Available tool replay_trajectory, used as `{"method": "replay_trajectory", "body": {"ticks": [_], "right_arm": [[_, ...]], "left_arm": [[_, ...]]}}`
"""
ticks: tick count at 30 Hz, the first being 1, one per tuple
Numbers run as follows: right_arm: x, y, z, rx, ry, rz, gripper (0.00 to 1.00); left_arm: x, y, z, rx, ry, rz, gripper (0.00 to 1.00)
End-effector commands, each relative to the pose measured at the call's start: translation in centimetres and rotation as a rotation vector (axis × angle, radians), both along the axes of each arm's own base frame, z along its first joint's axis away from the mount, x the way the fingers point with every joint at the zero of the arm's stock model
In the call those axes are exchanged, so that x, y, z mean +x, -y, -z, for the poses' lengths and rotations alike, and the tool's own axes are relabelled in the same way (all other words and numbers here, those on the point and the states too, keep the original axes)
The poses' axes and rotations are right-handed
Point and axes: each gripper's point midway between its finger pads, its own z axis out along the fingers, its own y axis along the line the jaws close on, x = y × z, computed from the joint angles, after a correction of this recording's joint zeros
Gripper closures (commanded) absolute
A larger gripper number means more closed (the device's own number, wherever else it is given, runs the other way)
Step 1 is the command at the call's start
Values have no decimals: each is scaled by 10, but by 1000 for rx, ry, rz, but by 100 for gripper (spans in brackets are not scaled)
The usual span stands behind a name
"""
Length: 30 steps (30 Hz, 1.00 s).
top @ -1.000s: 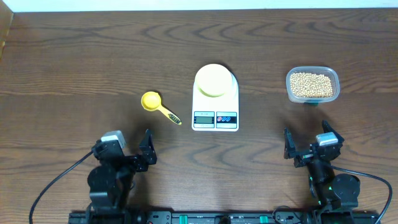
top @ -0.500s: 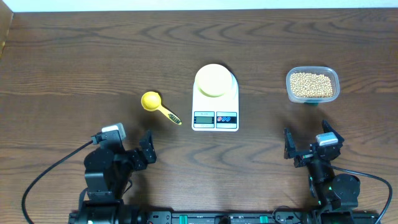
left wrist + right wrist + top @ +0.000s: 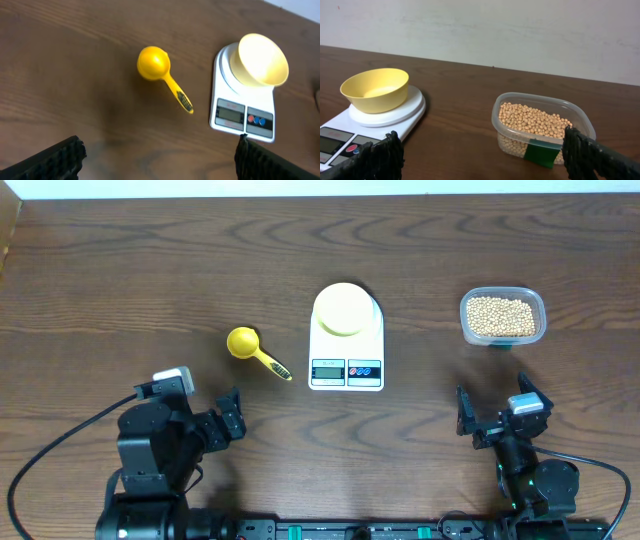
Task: Scoop item into bowl and weigh 50g on scale
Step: 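Raise the left arm and move its gripper toward the yellow scoop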
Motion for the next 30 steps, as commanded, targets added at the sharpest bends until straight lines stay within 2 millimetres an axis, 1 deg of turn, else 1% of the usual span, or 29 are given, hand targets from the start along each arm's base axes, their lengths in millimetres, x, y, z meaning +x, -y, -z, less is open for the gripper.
{"method": "replay_trajectory", "body": {"ticks": [1,5,9,13,19,21,25,28,30], "right_arm": [[-1,-3,1,2,-1,-13,1],[-1,-3,1,2,-1,-14,1],[-1,-3,1,2,-1,-13,1],[-1,-3,1,2,-1,-14,1],[-1,-3,1,2,-1,-13,1],[-1,-3,1,2,-1,-13,1],[-1,-3,1,2,-1,-13,1],[-1,-3,1,2,-1,-13,1],[-1,-3,1,2,-1,-14,1]], "left_arm": [[-1,7,-13,-22,-6,30,2],[-6,9,-15,-32,-23,41,2],[-8,24,-17,-92,-21,109,2],[-10,35,-19,-142,-23,156,2],[-20,67,-29,-359,-55,234,2],[-23,75,-32,-401,-62,267,2],[-25,77,-33,-412,-65,279,2],[-24,76,-33,-413,-66,267,2],[-21,72,-31,-416,-70,227,2]]}}
